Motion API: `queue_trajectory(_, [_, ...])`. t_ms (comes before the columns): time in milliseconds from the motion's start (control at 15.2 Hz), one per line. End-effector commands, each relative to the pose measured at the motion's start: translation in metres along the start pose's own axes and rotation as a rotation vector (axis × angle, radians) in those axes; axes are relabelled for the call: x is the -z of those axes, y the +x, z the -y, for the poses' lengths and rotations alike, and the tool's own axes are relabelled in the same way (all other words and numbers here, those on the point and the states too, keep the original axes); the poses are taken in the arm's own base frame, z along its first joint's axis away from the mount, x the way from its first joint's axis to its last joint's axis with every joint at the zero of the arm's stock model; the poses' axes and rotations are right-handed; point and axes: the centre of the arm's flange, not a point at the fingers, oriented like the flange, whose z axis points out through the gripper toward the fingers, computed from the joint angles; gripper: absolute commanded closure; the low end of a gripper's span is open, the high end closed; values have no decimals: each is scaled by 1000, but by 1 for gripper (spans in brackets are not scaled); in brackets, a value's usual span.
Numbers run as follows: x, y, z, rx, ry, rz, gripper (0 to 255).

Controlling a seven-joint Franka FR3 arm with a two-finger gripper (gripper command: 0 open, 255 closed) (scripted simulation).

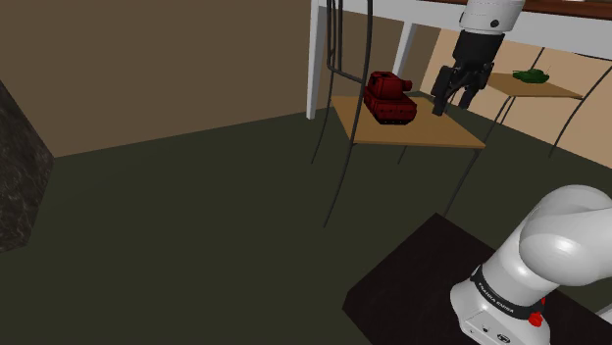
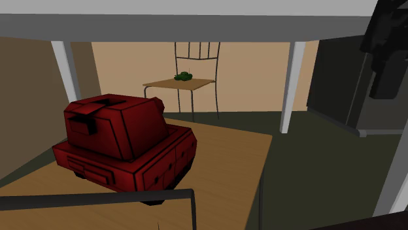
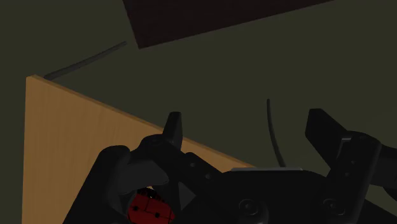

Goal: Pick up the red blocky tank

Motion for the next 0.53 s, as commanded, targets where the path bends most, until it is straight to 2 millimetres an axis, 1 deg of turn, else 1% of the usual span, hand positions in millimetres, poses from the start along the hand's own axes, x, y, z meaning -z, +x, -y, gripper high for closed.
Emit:
queue_trajectory(0, [0, 0, 0, 0, 0, 0, 0])
queue_trajectory(198, [-2, 20, -36, 128, 13, -6, 0])
queue_trajectory(462, [-4, 53, -79, 299, 30, -14, 0])
